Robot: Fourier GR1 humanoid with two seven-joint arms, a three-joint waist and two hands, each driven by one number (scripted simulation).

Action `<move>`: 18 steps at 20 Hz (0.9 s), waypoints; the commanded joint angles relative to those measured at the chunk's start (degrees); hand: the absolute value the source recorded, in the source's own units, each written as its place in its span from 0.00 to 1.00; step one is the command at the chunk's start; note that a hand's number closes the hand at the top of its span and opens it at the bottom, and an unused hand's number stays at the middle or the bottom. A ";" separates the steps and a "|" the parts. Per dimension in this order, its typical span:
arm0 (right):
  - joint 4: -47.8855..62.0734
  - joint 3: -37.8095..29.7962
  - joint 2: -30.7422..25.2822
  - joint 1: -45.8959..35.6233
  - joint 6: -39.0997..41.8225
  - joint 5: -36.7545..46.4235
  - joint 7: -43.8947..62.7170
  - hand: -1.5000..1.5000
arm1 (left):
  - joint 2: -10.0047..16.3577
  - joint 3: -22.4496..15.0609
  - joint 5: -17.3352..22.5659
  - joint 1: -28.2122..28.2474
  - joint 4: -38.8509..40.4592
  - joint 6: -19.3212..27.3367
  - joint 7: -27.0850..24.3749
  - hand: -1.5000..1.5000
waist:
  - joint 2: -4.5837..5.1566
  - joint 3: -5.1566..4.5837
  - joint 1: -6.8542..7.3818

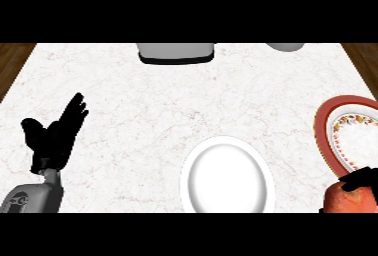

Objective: Pick the squash from the plate and place it in the plate

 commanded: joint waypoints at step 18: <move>60.61 -13.50 0.00 -22.99 35.64 -18.29 -25.69 1.00 | -1.28 -0.79 -0.75 -4.55 2.43 -1.82 0.24 0.50 | 0.82 0.01 3.81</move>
